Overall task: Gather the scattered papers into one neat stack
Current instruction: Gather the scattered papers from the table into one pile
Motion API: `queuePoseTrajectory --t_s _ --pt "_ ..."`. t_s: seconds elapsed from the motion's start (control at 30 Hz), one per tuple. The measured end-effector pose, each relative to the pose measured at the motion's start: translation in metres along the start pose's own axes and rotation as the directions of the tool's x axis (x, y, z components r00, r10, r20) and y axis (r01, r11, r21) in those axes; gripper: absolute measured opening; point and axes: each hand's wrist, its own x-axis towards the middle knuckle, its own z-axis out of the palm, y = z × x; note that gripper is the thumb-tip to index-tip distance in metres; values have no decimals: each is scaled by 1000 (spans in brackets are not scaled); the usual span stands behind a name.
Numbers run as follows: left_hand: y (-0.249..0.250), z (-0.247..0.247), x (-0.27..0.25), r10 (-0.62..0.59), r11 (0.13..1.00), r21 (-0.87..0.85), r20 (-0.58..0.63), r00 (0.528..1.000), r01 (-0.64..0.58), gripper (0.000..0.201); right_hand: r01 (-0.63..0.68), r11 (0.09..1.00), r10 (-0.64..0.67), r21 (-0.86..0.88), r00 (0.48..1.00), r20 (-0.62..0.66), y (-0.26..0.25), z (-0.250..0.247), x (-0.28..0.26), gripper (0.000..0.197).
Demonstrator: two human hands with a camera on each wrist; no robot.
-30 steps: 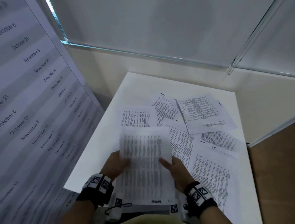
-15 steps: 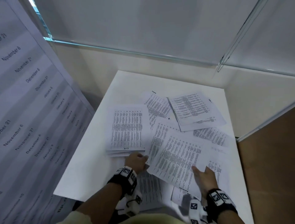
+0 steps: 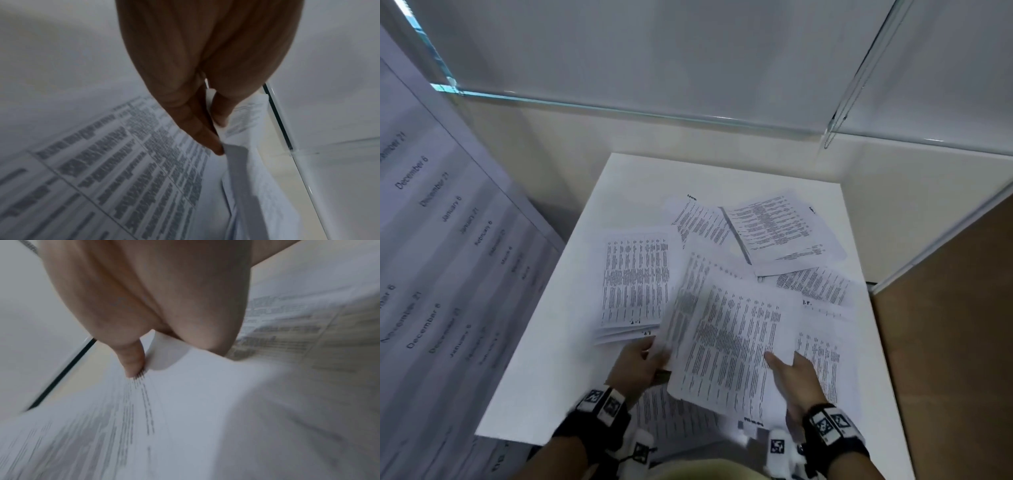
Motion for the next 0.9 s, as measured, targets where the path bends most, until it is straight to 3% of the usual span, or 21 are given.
queuePoseTrajectory --t_s 0.07,0.13,0.2,0.3,0.37,0.43,0.5,0.57,0.63,0.73,0.8,0.9 --pt "-2 -15 -13 -6 999 -50 32 999 8 21 -12 997 8 72 999 43 -8 8 -3 25" --pt "-7 -26 -20 -35 998 -48 54 998 38 24 -14 994 5 108 997 76 -16 14 -3 40" --pt "-12 -31 -25 -54 998 -26 96 994 56 25 22 996 -31 83 994 108 -21 18 -3 42" --pt "-12 -32 -26 -76 996 56 170 982 68 19 35 995 -51 93 983 174 -20 18 1 48" --pt "-15 -33 -23 -99 986 150 164 981 74 20 45 998 -51 41 988 149 -21 14 2 47" --pt "-20 -37 -18 -43 920 391 69 997 13 18 53 998 -54 14 995 84 -15 2 7 40" --pt "-28 -43 -14 97 732 682 -104 990 0 18 52 997 -53 -53 998 -25 -6 -19 12 56" --pt "-37 -52 -13 194 648 757 -266 944 80 26 32 996 -40 -80 993 -112 3 -44 13 65" --pt "-45 -59 -11 181 628 761 -344 921 161 44 13 990 -43 -137 976 -214 4 -64 6 53" --pt "-50 -59 -6 110 583 775 -372 922 243 68 -46 975 -43 -218 922 -385 11 -87 1 69" --pt "-50 -51 -4 105 559 801 -324 940 213 72 -73 972 -48 -224 871 -489 14 -93 1 75" --pt "-45 -37 -3 77 554 806 -298 951 208 73 -149 911 -119 -384 797 -593 17 -91 3 80"
